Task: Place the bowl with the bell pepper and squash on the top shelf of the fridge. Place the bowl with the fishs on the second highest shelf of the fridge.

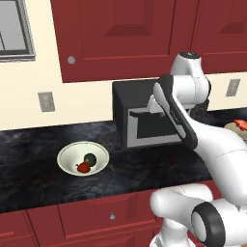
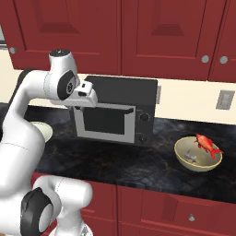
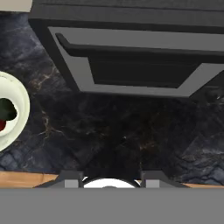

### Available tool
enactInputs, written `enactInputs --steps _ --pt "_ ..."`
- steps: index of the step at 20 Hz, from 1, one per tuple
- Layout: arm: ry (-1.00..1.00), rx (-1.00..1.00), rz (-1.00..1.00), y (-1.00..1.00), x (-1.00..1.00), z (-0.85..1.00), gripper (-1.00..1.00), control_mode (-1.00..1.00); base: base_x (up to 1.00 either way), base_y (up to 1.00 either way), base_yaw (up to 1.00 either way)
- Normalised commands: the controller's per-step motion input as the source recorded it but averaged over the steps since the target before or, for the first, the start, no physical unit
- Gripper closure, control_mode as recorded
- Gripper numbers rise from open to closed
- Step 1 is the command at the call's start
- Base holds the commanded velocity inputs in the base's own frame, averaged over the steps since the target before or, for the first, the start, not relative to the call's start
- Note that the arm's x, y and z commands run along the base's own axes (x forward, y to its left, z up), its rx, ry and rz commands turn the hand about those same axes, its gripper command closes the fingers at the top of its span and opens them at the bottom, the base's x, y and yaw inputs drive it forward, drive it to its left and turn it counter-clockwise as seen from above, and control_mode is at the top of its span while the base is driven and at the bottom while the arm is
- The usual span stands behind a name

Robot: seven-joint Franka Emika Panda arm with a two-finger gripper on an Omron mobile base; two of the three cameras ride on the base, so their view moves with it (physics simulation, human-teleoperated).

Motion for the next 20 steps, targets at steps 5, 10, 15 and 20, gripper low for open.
enactInputs --steps 5,10,15,20 --pt "0.00 0.08 0.00 0.10 -0.17 -0.09 -1.00 -1.00 0.00 0.00 0.00" --pt "-0.01 0.02 0.02 0.63 -0.91 -0.49 -1.00 -1.00 0.00 0.00 0.00" --pt "-0.02 0.00 0.03 0.86 -0.80 -0.28 -1.00 -1.00 0.00 0.00 0.00" --pt "0.04 0.01 0.00 0.94 -0.06 -0.13 -1.00 -1.00 0.00 0.00 0.00"
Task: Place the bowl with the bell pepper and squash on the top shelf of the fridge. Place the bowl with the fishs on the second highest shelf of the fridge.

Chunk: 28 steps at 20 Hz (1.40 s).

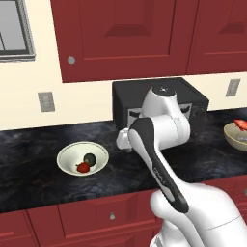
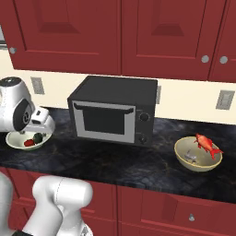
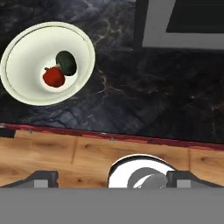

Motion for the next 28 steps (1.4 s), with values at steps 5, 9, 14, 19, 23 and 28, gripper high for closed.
enactInputs --steps 5,9,14,19,23,28 --pt "0.01 0.03 0.00 0.57 0.18 -0.49 -1.00 -1.00 0.00 0.00 0.00" --pt "0.10 0.05 -0.03 0.63 0.60 -0.75 -1.00 -1.00 0.00 0.00 0.00" --pt "0.08 0.03 -0.18 0.35 0.68 -0.25 -1.00 -1.00 0.00 0.00 0.00" --pt "0.14 0.01 -0.15 0.14 0.19 -0.54 -1.00 -1.00 0.00 0.00 0.00" --pt "0.00 0.03 -0.08 0.16 0.07 -0.37 -1.00 -1.00 0.00 0.00 0.00" --pt "0.00 0.00 -0.06 0.27 0.10 -0.57 -1.00 -1.00 0.00 0.00 0.00"
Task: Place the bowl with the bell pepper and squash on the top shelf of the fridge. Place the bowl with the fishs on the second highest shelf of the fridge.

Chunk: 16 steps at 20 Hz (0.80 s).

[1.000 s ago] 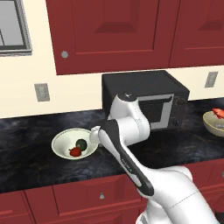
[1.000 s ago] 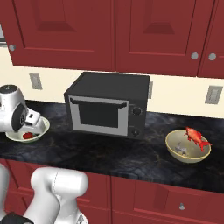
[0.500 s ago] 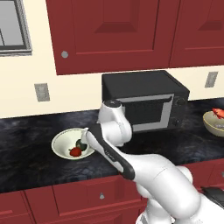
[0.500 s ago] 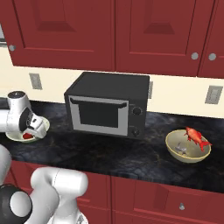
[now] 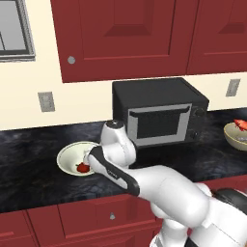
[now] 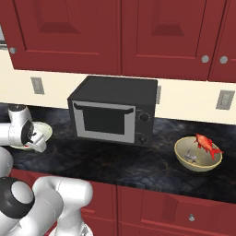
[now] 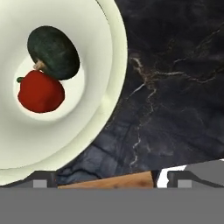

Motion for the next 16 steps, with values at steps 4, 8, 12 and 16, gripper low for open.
enactInputs --steps 4,8,12,16 --pt "0.00 0.00 -0.07 0.13 0.32 -0.21 -1.00 -1.00 0.00 0.00 0.00" --pt "0.00 0.00 -0.08 0.04 0.36 -0.12 -1.00 -1.00 0.00 0.00 0.00" --pt "0.00 0.00 -0.09 0.15 0.37 -0.02 -1.00 -1.00 0.00 0.00 0.00" --pt "0.00 0.00 -0.08 0.16 0.23 -0.14 -1.00 -1.00 0.00 0.00 0.00"
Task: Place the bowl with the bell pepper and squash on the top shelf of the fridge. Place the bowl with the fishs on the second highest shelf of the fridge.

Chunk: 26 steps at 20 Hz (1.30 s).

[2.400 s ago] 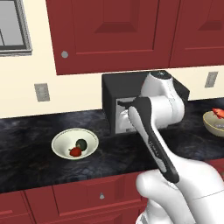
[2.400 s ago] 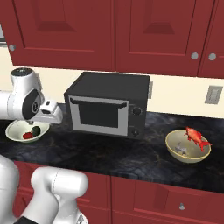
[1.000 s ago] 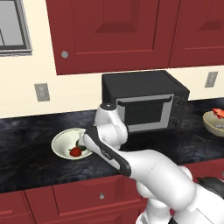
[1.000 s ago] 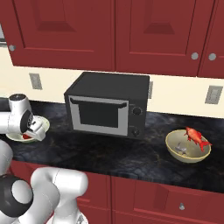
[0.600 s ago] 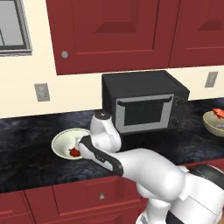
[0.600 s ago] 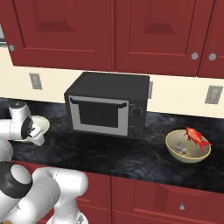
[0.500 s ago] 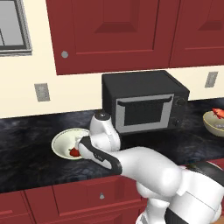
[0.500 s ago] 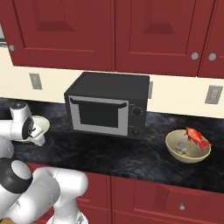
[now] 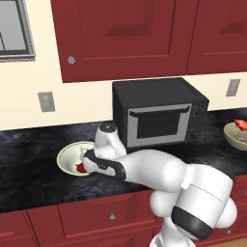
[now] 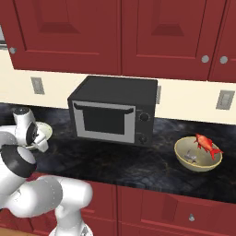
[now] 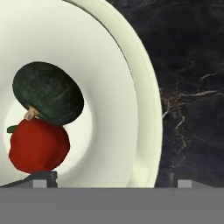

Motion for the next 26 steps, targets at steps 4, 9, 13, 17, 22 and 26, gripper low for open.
enactInputs --steps 4,9,13,17,22,26 --pt "0.02 0.00 -0.03 0.05 0.05 -0.46 1.00 -1.00 0.00 0.00 0.00" --pt "0.00 0.00 0.00 -0.01 -0.01 -0.05 1.00 -1.00 0.00 0.00 0.00" --pt "-0.01 0.00 0.00 0.00 -0.03 0.00 1.00 -1.00 0.00 0.00 0.00" --pt "-0.09 0.00 -0.10 -0.47 -0.55 0.27 1.00 -1.00 0.00 0.00 0.00" --pt "-0.17 0.00 -0.15 -0.84 -0.98 0.61 1.00 -1.00 0.00 0.00 0.00" --pt "-0.30 0.00 -0.12 -1.00 -1.00 0.57 1.00 -1.00 0.00 0.00 0.00"
